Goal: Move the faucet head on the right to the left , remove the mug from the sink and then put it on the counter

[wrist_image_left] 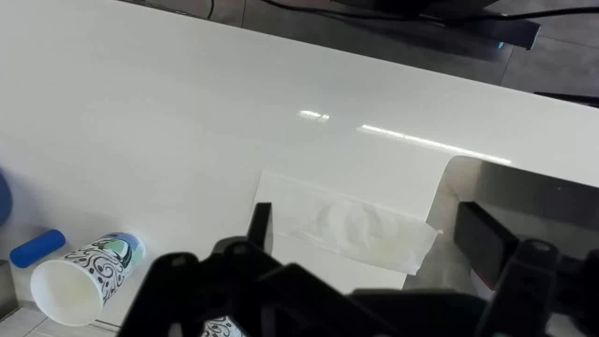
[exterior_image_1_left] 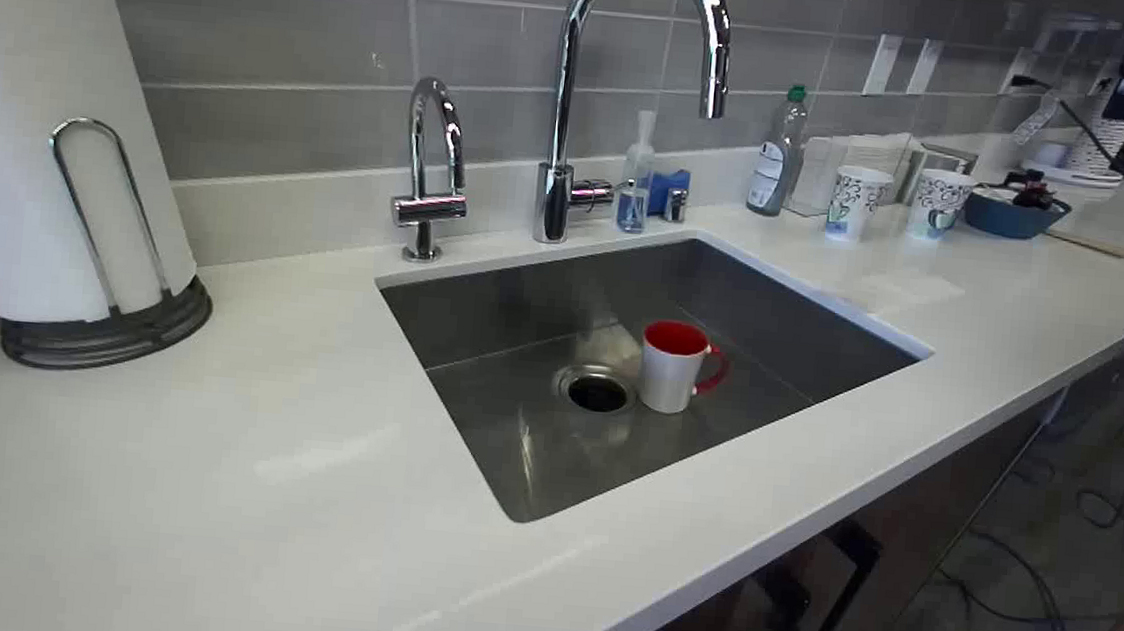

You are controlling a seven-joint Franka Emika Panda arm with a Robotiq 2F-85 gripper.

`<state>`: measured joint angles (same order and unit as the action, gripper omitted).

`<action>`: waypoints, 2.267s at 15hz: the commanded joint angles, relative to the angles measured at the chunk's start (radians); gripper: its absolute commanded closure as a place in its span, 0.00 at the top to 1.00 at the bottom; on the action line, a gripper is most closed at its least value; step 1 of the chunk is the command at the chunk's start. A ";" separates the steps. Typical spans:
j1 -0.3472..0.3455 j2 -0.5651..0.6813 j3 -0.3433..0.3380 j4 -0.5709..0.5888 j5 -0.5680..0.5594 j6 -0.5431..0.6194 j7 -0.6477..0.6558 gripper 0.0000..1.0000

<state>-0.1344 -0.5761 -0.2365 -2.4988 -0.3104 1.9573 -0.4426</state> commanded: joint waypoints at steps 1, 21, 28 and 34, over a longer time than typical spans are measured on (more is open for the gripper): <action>0.002 0.000 -0.001 0.002 0.000 -0.003 0.001 1.00; 0.184 0.231 0.116 0.448 0.250 -0.027 0.055 1.00; 0.211 0.412 0.143 0.597 0.418 0.030 0.042 0.76; 0.207 0.505 0.189 0.650 0.465 0.063 0.052 0.38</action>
<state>0.0808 -0.1200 -0.0751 -1.8988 0.1133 2.0214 -0.3927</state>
